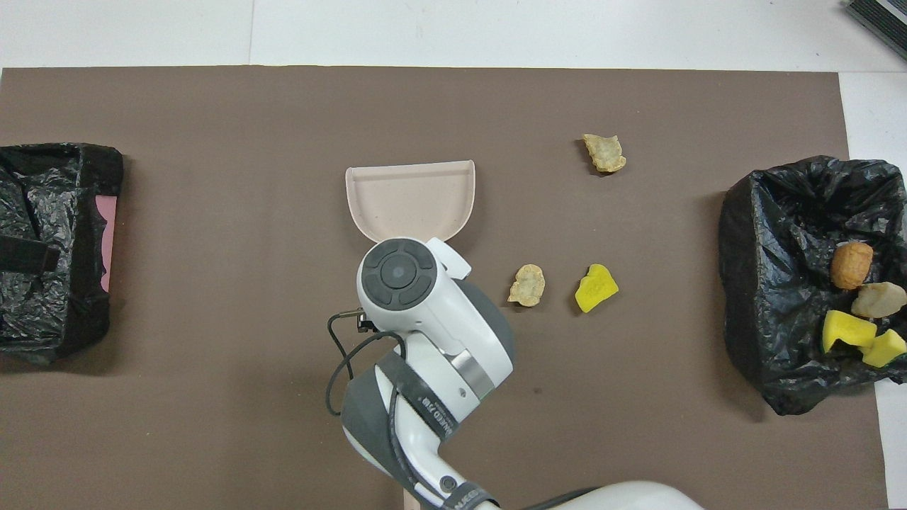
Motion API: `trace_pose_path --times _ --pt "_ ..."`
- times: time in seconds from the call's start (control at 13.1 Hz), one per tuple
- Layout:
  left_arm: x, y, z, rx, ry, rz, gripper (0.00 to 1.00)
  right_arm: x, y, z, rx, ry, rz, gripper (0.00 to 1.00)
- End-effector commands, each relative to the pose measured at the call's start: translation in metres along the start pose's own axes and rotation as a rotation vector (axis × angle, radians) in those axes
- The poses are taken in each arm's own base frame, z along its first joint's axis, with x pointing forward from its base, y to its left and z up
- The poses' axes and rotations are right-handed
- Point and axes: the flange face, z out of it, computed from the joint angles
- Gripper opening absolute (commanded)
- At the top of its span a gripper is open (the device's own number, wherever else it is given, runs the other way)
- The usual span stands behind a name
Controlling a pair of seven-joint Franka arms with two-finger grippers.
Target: Sweep and dump trash in bin
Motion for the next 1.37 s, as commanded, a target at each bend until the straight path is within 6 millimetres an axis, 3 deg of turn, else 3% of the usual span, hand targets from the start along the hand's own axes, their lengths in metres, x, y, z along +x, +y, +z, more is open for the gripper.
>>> trace_pose_path --times 0.0,0.15,0.46,0.61,0.84,0.99,1.14,1.29 --pt "-0.003 -0.002 -0.005 0.004 -0.009 0.005 1.0 -0.056 -0.004 0.01 -0.031 -0.042 -0.009 1.0" --pt "-0.004 -0.002 -0.005 0.003 -0.018 0.004 1.0 -0.093 -0.01 0.018 -0.036 -0.076 -0.009 1.0" --pt "0.005 0.032 0.007 -0.006 0.027 0.063 1.0 -0.153 -0.007 0.038 -0.006 -0.188 0.0 1.0" --pt "0.022 0.067 0.029 -0.008 0.045 0.103 1.0 -0.173 -0.002 0.05 0.011 -0.204 0.024 1.0" --pt "0.042 0.126 0.091 -0.016 0.097 0.098 1.0 -0.189 0.0 0.057 0.036 -0.203 0.058 0.9" --pt "0.055 0.162 0.124 -0.025 0.119 0.072 1.0 -0.19 0.002 0.06 0.031 -0.206 0.061 0.81" --pt "0.067 0.21 0.161 -0.031 0.098 0.053 1.0 -0.192 0.004 0.06 0.029 -0.207 0.065 0.61" --pt "0.075 0.239 0.192 -0.038 0.105 0.016 1.0 -0.192 0.004 0.061 0.028 -0.209 0.071 0.26"
